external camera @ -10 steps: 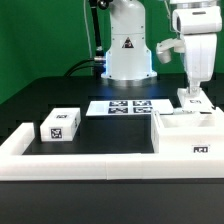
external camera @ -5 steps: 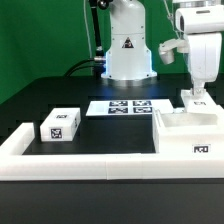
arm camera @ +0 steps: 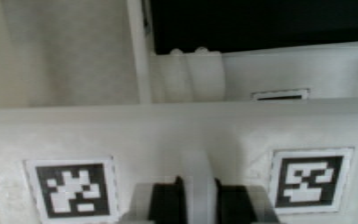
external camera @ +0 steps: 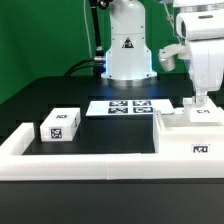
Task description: Assemble cabinet
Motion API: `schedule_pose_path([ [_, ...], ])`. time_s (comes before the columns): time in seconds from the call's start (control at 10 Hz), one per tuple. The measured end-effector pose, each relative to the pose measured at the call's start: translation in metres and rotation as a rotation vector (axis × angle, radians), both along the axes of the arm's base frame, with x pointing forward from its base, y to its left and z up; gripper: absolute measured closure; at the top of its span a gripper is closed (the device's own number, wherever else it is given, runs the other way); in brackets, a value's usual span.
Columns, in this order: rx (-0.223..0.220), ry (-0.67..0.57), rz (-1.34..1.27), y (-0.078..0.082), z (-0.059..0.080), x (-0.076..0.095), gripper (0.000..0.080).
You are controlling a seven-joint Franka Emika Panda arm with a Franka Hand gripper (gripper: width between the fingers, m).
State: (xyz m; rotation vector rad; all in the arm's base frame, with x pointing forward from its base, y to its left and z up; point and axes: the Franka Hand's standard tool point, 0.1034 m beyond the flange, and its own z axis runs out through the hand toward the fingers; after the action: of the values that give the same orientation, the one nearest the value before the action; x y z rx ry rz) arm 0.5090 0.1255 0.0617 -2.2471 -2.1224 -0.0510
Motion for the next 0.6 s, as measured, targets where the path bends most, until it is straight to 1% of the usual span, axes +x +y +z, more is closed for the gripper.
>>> schedule_pose_path([
  [0.2,0.0,0.001,0.003,0.0,0.0,0.001,0.0738],
  [0.3,0.0,0.003,0.006,0.0,0.0,0.009,0.0738],
  [0.6,0.01,-0.01,-0.011,-0.003,0.0,0.044,0.0738],
])
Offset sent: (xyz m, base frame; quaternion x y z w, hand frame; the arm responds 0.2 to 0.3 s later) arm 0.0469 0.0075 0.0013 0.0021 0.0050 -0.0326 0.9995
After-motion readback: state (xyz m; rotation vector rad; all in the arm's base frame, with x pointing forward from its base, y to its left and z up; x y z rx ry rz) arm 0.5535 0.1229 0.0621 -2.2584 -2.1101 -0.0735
